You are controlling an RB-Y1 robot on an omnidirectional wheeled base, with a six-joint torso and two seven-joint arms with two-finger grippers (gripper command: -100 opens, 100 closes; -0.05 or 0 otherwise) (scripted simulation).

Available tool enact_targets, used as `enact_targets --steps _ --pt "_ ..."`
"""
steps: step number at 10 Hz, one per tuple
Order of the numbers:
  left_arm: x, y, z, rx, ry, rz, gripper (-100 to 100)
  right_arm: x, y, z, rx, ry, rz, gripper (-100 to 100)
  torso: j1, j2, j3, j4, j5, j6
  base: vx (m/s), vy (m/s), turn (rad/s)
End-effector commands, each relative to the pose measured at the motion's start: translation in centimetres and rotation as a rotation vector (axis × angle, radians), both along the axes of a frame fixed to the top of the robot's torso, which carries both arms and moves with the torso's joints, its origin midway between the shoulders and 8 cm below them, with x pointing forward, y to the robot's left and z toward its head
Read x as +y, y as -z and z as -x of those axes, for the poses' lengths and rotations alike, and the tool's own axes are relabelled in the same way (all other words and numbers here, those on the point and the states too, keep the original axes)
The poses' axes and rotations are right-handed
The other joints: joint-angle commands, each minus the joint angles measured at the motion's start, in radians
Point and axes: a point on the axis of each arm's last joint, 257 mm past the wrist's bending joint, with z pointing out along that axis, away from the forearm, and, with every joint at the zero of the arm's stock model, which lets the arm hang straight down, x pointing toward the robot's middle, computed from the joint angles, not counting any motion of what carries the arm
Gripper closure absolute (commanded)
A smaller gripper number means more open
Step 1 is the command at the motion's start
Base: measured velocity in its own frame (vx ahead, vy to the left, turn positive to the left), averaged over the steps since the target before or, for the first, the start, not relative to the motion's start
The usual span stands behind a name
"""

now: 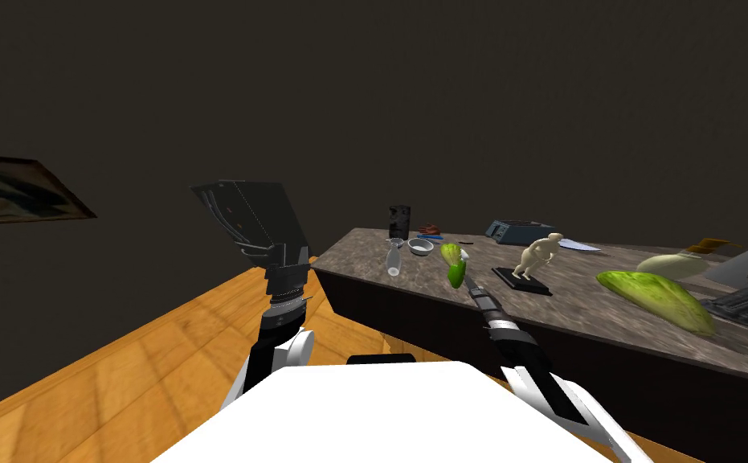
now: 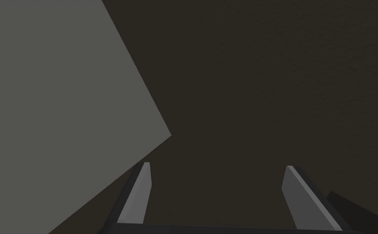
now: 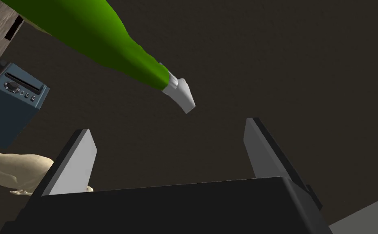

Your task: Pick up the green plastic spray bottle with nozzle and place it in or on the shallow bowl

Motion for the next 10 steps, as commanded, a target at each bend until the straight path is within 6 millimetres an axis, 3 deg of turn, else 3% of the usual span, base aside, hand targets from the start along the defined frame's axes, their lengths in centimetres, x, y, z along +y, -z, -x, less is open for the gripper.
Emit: enact_targets --steps 1,5,10 --pt "0.0 0.0 0.0 0.0 0.0 0.0 0 -1.4 1.3 0.1 0.058 0.021 0.076 -100 0.0 0.0 0.0 0.0 0.0 0.0 0.068 0.082 -0.006" --pt "0.0 0.0 0.0 0.0 0.0 0.0 0 -4.9 3.5 0.1 0.179 0.058 0.263 -100 -0.001 0.0 0.0 0.0 0.0 0.0 0.061 0.075 -0.002" --pt "0.0 0.0 0.0 0.0 0.0 0.0 0 -9.3 4.1 0.0 0.298 0.086 0.489 -100 -0.002 0.0 0.0 0.0 0.0 0.0 0.059 0.057 -0.002"
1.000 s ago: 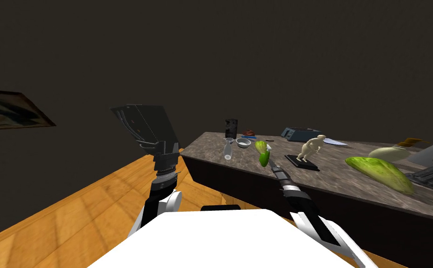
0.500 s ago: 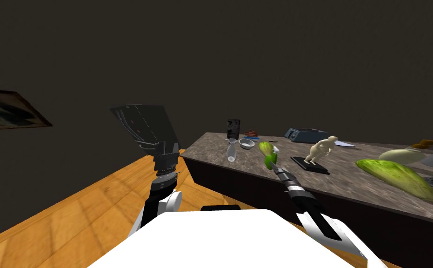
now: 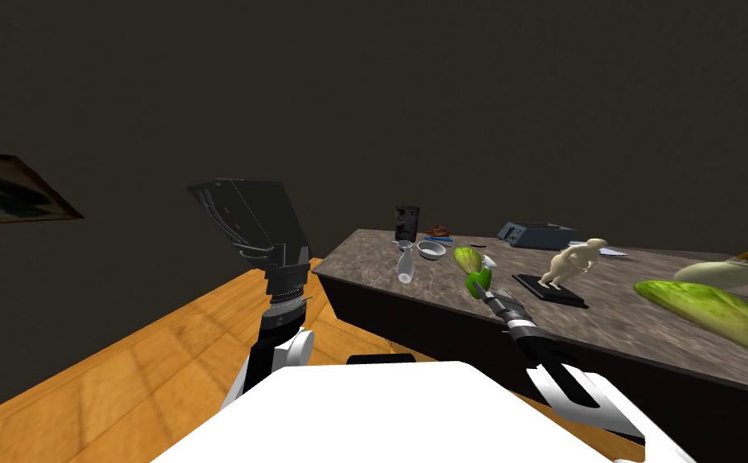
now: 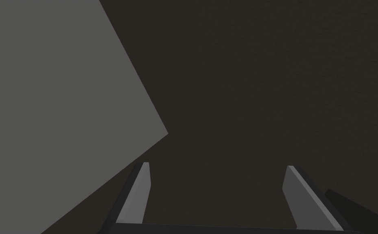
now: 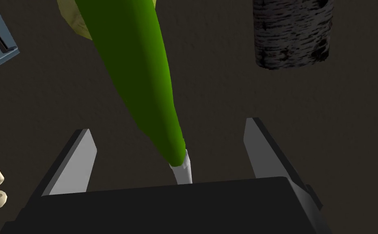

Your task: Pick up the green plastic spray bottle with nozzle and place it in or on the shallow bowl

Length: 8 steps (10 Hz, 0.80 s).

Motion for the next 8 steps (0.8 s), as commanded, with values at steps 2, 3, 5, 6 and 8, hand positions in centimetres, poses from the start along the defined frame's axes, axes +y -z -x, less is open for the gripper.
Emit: enact_targets --steps 2,3,5,6,8 --pt "0.0 0.0 0.0 0.0 0.0 0.0 0 -2.2 -0.2 0.0 0.051 0.009 0.1 -100 0.001 0.001 0.0 0.0 0.0 0.0 0.036 0.055 -0.002" --pt "0.0 0.0 0.0 0.0 0.0 0.0 0 -2.8 -0.3 0.0 0.065 0.011 0.13 -100 0.0 0.001 0.0 0.0 0.0 0.0 0.034 0.028 -0.003" --pt "0.0 0.0 0.0 0.0 0.0 0.0 0 -3.2 -0.5 0.0 0.072 0.011 0.147 -100 -0.001 0.001 0.001 0.0 0.0 0.0 0.025 0.022 -0.001" --pt "0.0 0.0 0.0 0.0 0.0 0.0 0 -3.3 -0.5 0.0 0.075 0.012 0.152 0 -0.002 0.002 0.001 0.0 -0.001 0.0 0.0 0.0 0.0" --pt "0.0 0.0 0.0 0.0 0.0 0.0 0 -5.1 -0.6 -0.6 0.077 0.059 0.153 -100 -0.003 0.005 0.003 0.001 -0.001 -0.001 -0.081 -0.017 0.199"
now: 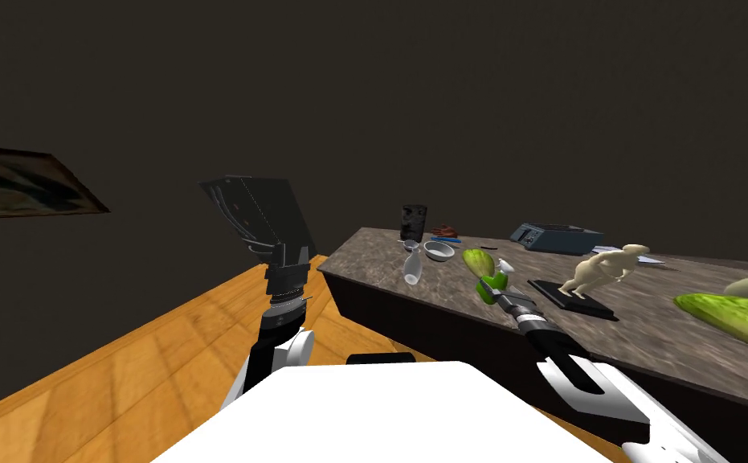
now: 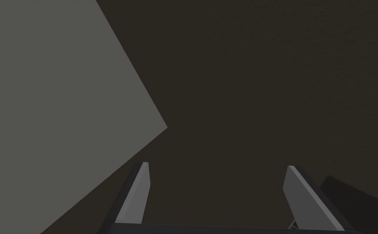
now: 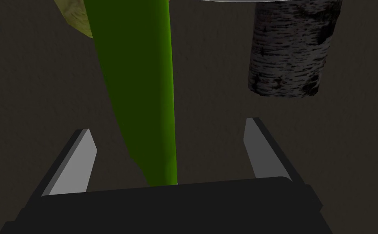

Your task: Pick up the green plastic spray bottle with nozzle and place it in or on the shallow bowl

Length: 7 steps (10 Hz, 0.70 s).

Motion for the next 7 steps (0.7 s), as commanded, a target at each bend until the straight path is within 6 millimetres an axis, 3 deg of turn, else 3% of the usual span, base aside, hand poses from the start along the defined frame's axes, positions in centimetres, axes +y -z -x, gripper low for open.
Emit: enact_targets --steps 1,3,5,6,7 --pt "0.0 0.0 0.0 0.0 0.0 0.0 0 -1.2 0.0 -0.3 0.001 0.029 0.001 -100 0.0 0.0 0.0 0.0 0.0 0.0 -0.123 -0.015 0.216" --pt "0.0 0.0 0.0 0.0 0.0 0.0 0 -3.6 -0.1 -1.0 0.0 0.092 0.0 -100 0.0 0.003 0.002 0.001 0.0 0.0 -0.151 -0.012 0.298" --pt "0.0 0.0 0.0 0.0 0.0 0.0 0 -4.7 -0.2 -1.3 0.0 0.124 -0.003 -100 0.001 0.003 0.002 0.001 0.0 0.0 -0.115 -0.007 0.181" --pt "0.0 0.0 0.0 0.0 0.0 0.0 0 -4.3 -0.2 -1.2 -0.001 0.112 -0.002 -100 0.0 0.002 0.001 0.001 0.0 0.0 -0.048 -0.011 0.034" --pt "0.0 0.0 0.0 0.0 0.0 0.0 0 -4.4 -0.2 -1.2 0.0 0.115 -0.002 100 0.0 -0.001 0.0 0.0 0.0 0.001 -0.009 -0.002 -0.008"
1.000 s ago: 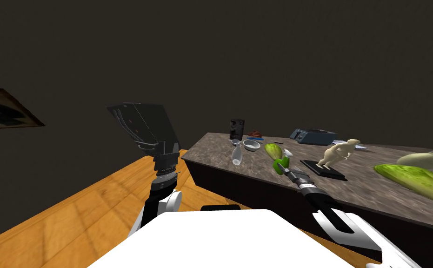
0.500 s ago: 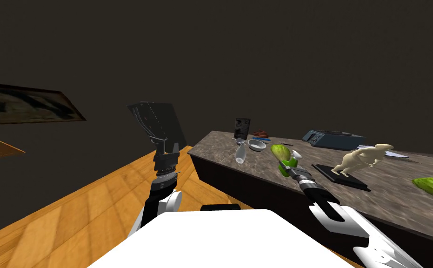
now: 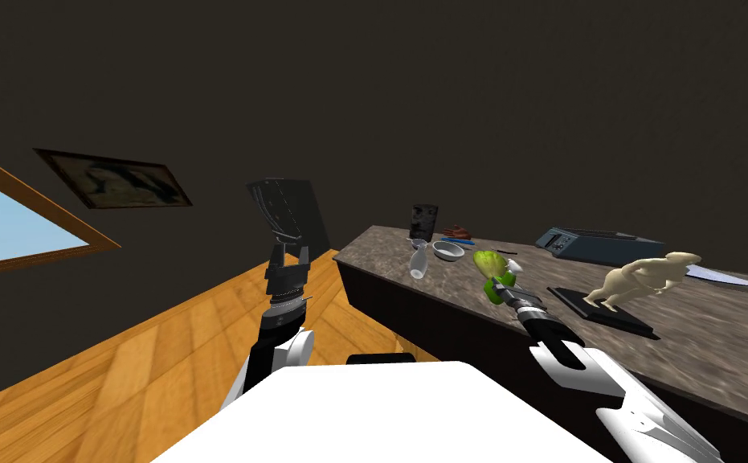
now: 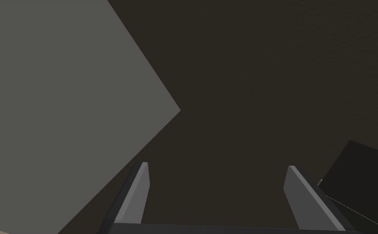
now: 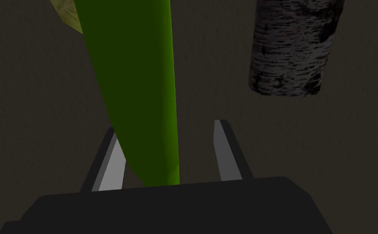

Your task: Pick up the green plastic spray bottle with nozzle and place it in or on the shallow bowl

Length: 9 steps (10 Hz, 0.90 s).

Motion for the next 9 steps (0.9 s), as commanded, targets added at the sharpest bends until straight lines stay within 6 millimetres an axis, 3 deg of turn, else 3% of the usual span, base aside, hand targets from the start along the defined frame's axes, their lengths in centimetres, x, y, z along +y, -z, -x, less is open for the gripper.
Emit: enact_targets --steps 1,4,5,6,9 --pt "0.0 0.0 0.0 0.0 0.0 0.0 0 0.0 0.0 0.0 0.0 0.0 0.0 100 0.0 0.0 0.0 0.0 0.0 0.0 0.0 0.0 0.0" --pt "0.0 0.0 0.0 0.0 0.0 0.0 0 0.0 0.0 0.0 0.0 0.0 0.001 100 0.0 -0.002 -0.001 0.0 0.0 0.0 0.0 0.0 0.0" --pt "0.0 0.0 0.0 0.0 0.0 0.0 0 0.0 0.0 0.0 0.0 0.0 0.0 0 0.0 -0.002 -0.001 0.0 0.0 0.0 0.0 0.0 0.0" --pt "0.0 0.0 0.0 0.0 0.0 0.0 0 0.8 0.1 0.2 0.0 -0.022 0.002 100 0.0 -0.002 -0.001 0.0 0.0 0.0 0.064 0.005 -0.222" --pt "0.0 0.0 0.0 0.0 0.0 0.0 0 3.2 0.3 0.9 0.001 -0.086 0.003 100 0.001 -0.008 -0.004 -0.002 0.0 0.002 0.124 0.014 -0.24"
